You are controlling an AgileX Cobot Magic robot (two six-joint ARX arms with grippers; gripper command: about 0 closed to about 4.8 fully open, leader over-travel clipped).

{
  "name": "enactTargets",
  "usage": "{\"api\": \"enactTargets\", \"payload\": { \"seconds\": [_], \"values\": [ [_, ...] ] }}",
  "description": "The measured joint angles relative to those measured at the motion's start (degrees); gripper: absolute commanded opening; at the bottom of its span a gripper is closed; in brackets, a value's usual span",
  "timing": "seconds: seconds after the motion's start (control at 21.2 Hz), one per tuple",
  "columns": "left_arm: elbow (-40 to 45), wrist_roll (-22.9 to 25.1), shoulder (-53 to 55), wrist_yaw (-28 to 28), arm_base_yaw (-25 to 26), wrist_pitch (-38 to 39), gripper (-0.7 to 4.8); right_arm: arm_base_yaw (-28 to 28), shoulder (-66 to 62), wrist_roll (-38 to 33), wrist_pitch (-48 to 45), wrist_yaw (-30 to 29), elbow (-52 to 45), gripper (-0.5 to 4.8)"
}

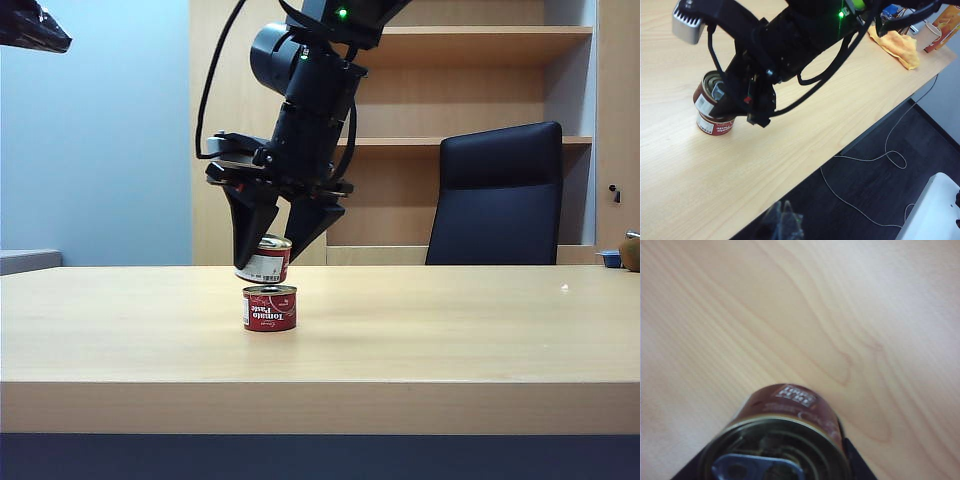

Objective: Stack a can of tomatoes on the right onto the can of tomatoes on the left.

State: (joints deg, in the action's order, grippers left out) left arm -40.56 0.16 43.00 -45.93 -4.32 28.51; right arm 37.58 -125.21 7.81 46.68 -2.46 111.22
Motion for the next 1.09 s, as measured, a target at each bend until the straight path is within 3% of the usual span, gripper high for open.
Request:
{"api": "enactTargets", "payload": {
  "seconds": [0.09,0.14,0.19,0.33,0.47,0.52,0.57,0.66,0.71,0.9,1.09],
  "values": [
    [0.0,0.0,0.0,0.0,0.0,0.0,-0.01,0.07,-0.11,0.02,0.72,-0.02,0.0,3.43],
    [0.0,0.0,0.0,0.0,0.0,0.02,-0.01,0.04,-0.13,0.09,1.31,0.09,0.0,3.73],
    [0.0,0.0,0.0,0.0,0.0,0.0,-0.01,-0.04,-0.11,0.0,1.38,0.46,0.0,3.74],
    [0.0,-0.02,0.0,0.0,0.0,0.0,-0.01,-0.22,-0.07,0.02,1.57,1.31,0.04,4.51],
    [0.0,-0.02,0.0,0.0,0.0,0.0,-0.01,0.46,1.75,-0.28,4.22,2.16,-0.04,4.5],
    [0.0,0.0,0.0,0.0,0.0,0.02,-0.01,1.01,3.1,-0.5,4.74,3.02,-0.07,4.38],
    [0.0,1.31,0.0,0.02,0.0,-0.24,-0.01,2.25,6.27,-0.72,4.94,5.2,-0.07,3.83],
    [0.0,3.58,0.02,0.02,0.0,-1.49,-0.01,3.96,12.11,-0.83,4.2,6.36,0.04,0.77],
    [0.0,3.98,0.02,0.02,0.0,-2.19,-0.01,4.48,14.45,-0.83,4.28,6.38,0.24,0.01],
    [0.0,4.76,0.02,2.43,-0.04,-3.67,-0.05,4.96,24.15,-1.09,5.99,3.06,-2.64,-0.06],
    [0.02,4.42,0.02,12.63,0.26,-6.56,-0.05,6.62,43.45,-2.71,-6.67,4.31,-24.61,-0.06]
  ]
}}
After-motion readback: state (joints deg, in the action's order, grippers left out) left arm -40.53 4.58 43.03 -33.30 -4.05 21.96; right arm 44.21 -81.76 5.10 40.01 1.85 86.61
